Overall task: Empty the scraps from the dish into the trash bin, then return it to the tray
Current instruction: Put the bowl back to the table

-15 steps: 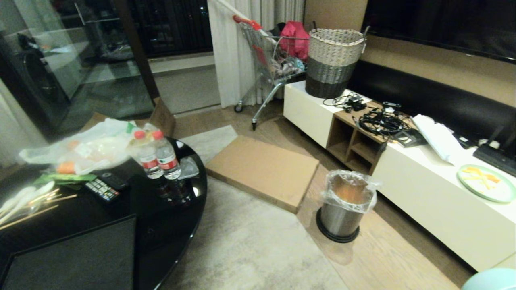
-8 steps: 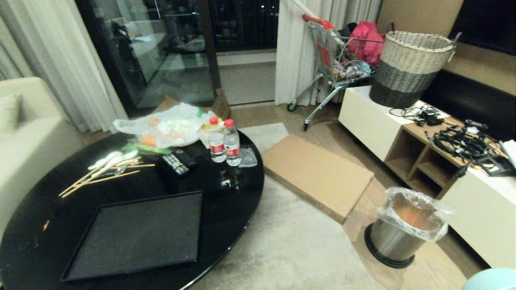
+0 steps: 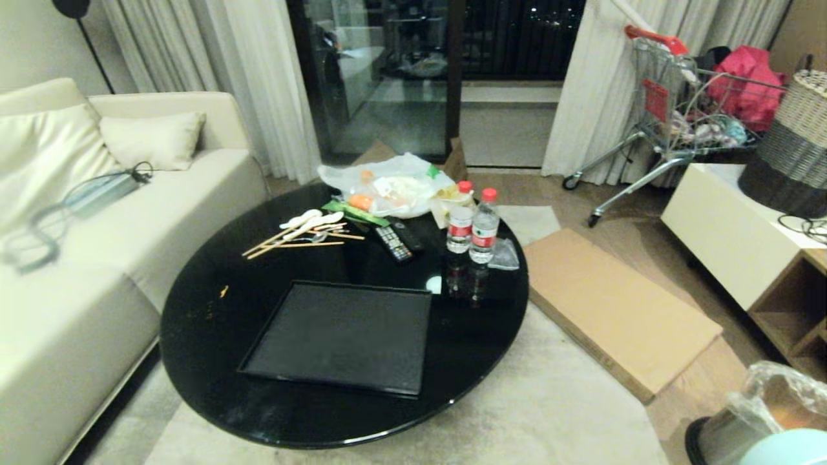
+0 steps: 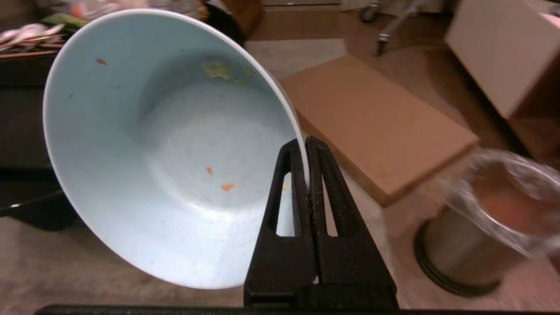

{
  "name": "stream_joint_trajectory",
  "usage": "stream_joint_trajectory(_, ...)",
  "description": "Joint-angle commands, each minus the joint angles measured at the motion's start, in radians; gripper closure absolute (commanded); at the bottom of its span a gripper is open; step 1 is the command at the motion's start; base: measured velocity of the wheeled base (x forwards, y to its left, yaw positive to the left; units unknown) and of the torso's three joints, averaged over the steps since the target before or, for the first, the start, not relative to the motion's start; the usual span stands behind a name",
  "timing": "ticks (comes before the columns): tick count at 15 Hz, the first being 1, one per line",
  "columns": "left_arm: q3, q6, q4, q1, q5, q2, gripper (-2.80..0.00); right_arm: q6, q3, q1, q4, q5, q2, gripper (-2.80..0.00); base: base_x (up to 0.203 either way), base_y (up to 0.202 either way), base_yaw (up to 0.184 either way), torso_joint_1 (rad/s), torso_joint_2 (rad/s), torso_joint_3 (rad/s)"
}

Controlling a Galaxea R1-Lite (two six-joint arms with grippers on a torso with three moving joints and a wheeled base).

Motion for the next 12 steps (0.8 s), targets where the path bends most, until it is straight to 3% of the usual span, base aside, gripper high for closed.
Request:
stream_joint_trajectory(1,0.0,0.0,-0.001,0.0,0.0,0.0,0.0,-0.002,0.0,0.0,0.0,0.0,0.0,0.0,0.0,-0.007,0.168,0.007,0.0,-0.001)
stream_joint_trajectory(5,0.0,0.001,0.0,0.0,0.0,0.0,0.0,0.0,0.0,0.0,0.001,0.0,0.0,0.0,-0.001,-0.006,0.122,0.005,0.0,0.002)
stream_joint_trajectory(12,0.0,0.001,-0.001,0.0,0.0,0.0,0.0,0.0,0.0,0.0,0.001,0.0,0.002,0.0,0.0,0.0,0.0,0.0,0.0,0.0)
